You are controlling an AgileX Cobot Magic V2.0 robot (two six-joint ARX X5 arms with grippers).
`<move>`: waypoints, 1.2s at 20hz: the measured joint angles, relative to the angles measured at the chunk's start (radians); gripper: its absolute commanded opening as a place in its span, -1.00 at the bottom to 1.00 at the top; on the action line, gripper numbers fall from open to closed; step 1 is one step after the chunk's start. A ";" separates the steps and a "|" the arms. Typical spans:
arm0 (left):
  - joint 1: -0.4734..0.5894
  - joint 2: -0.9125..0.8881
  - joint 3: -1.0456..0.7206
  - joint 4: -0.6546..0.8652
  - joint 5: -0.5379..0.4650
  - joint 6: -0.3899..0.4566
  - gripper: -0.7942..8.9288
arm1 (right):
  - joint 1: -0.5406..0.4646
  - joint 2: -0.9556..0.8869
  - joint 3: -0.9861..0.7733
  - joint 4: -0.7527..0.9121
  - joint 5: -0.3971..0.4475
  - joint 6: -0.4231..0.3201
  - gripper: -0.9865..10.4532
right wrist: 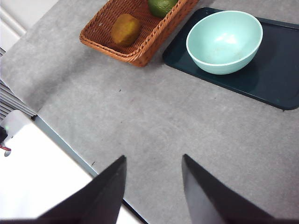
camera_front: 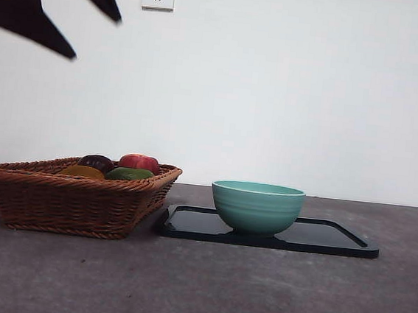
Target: Pick up the wifruite, put it on the bowl, pick up the plate, put it on desk
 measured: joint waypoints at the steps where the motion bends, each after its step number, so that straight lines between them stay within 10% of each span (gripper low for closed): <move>1: -0.006 -0.035 0.000 -0.040 0.003 0.003 0.00 | 0.000 0.000 0.000 0.000 0.000 0.000 -0.49; 18: -0.039 -0.264 0.001 -0.276 0.041 0.096 -0.01 | 0.000 0.012 0.000 0.112 0.040 0.115 -0.34; 24: -0.039 -0.264 0.001 -0.277 0.041 0.096 -0.01 | 0.000 0.290 0.133 0.186 0.136 0.190 -0.24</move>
